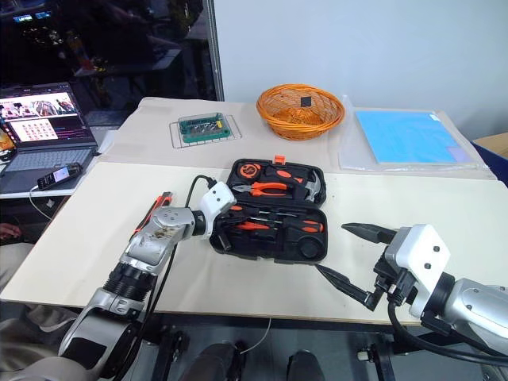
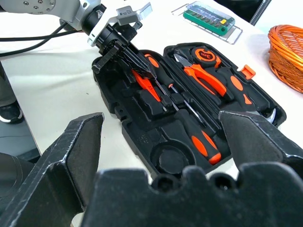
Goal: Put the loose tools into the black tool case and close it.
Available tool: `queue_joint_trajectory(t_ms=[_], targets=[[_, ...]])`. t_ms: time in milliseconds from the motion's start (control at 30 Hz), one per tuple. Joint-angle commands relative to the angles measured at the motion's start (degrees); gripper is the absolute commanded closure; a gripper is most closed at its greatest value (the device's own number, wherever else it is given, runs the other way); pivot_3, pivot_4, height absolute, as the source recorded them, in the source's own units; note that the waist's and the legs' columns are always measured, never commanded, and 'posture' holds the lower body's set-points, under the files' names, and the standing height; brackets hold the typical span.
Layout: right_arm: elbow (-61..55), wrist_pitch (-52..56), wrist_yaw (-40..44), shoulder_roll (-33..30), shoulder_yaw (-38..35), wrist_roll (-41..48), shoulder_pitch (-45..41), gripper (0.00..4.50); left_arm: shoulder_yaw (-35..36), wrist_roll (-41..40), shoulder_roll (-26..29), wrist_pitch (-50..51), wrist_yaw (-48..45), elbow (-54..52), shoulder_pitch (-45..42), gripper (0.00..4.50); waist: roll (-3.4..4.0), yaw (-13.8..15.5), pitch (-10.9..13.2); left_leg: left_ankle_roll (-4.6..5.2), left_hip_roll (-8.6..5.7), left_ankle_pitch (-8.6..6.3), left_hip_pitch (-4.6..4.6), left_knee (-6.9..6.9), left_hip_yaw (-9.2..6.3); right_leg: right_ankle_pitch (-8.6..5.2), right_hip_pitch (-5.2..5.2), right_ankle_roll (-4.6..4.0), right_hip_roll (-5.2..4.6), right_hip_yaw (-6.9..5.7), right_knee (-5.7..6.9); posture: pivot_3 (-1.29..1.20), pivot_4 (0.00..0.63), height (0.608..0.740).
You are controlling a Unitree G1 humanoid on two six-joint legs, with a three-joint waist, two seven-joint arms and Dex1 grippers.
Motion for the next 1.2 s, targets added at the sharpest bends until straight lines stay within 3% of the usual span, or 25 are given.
queue_joint_trajectory(t_ms=[33,67,167,267,467,633,733,867,933,1067,1133,1200], targets=[[-1.4,-0.5,-1.1,-0.3,-0.5,0.8,-1.0,0.00,6.5,-5.5,0.0,-0.3,0.9,-3.1,2.0,4.48,0.01,-0.1,0.0,0.00,0.00,0.00,0.00,0.00,0.00,0.00,-0.01,0.00,-0.01,0.00,0.00,0.00,0.150,0.740],[-1.4,-0.7,-1.1,-0.1,-0.2,1.1,-1.3,0.00,9.8,-8.1,0.4,0.4,1.1,-6.1,2.4,4.48,-0.01,-0.4,0.0,0.00,0.00,0.00,-0.01,-0.02,0.01,0.00,-0.01,-0.01,-0.02,0.02,0.00,0.00,0.150,0.740],[-1.0,-1.5,-0.8,0.3,0.9,0.9,-1.8,0.00,18.8,-12.5,3.0,7.3,5.7,-12.4,3.7,3.79,-0.12,-0.8,0.1,0.00,0.03,0.00,-0.24,-0.05,0.02,0.02,-0.20,-0.04,0.01,0.04,0.04,0.00,0.150,0.740],[0.2,-2.4,-0.1,0.7,2.1,1.5,-3.1,0.00,25.9,-13.4,8.0,14.9,10.6,-17.1,5.8,2.70,-0.12,-1.0,0.1,0.01,0.03,0.01,-0.24,-0.07,0.01,-0.01,-0.37,-0.09,0.06,0.02,0.05,0.00,0.150,0.740],[2.9,-4.1,1.6,0.7,4.5,1.5,-6.1,0.00,27.5,-12.3,15.2,29.0,15.8,-20.7,9.7,0.63,-0.16,0.0,0.1,-0.02,-0.05,-0.02,-0.17,-0.08,0.01,-0.04,-0.36,0.00,0.06,0.02,0.03,0.00,0.150,0.740],[4.8,-5.2,2.8,0.1,6.2,0.6,-8.0,0.00,22.3,-11.1,16.4,35.0,18.2,-18.8,10.9,0.63,-0.22,0.8,0.2,-0.04,-0.04,-0.03,-0.17,-0.08,0.00,-0.02,-0.36,0.01,0.06,0.04,0.04,0.00,0.150,0.740],[4.8,-5.1,3.0,-0.1,6.1,0.6,-8.0,0.00,22.1,-11.4,15.7,34.0,19.1,-17.7,11.6,1.33,-0.23,0.8,0.2,-0.05,-0.03,-0.04,-0.18,-0.13,0.01,-0.02,-0.42,0.01,0.03,0.10,0.03,0.00,0.150,0.740],[4.3,-5.0,3.1,-0.2,5.4,0.9,-7.1,0.00,22.3,-11.5,16.4,31.9,18.7,-17.1,12.6,2.77,-0.23,0.9,0.2,-0.09,-0.03,-0.05,-0.22,-0.24,0.03,-0.02,-0.61,-0.12,0.04,0.13,0.03,0.00,0.150,0.740],[4.0,-5.0,3.0,0.0,5.2,0.9,-6.5,0.00,23.3,-12.2,17.0,27.4,16.7,-17.3,12.8,2.78,-0.23,0.9,0.2,-0.09,-0.03,-0.06,-0.24,-0.25,0.05,0.01,-0.64,-0.17,0.04,0.13,0.03,0.00,0.150,0.740],[3.4,-4.9,2.7,0.1,3.9,1.4,-5.1,0.00,24.5,-21.4,17.4,22.1,4.8,-23.1,9.6,2.78,-0.25,0.9,0.2,-0.09,-0.01,-0.06,-0.41,-0.23,0.09,0.05,-0.80,-0.21,0.03,0.15,0.02,0.00,0.150,0.740],[3.0,-4.7,2.9,0.2,2.0,2.2,-3.8,0.00,18.3,-24.4,21.5,19.2,-8.2,-26.3,7.9,2.78,-0.31,1.2,0.2,-0.09,-0.01,-0.06,-0.45,-0.20,0.08,0.05,-0.78,-0.22,0.01,0.12,0.02,0.00,0.150,0.740],[2.6,-4.6,3.5,0.0,0.1,2.8,-2.2,0.00,10.6,-22.5,24.9,12.6,-19.1,-25.8,6.1,2.78,-0.31,1.3,0.2,-0.10,-0.01,-0.05,-0.56,-0.18,0.08,0.05,-0.85,-0.24,0.03,0.07,0.01,0.00,0.150,0.740]])
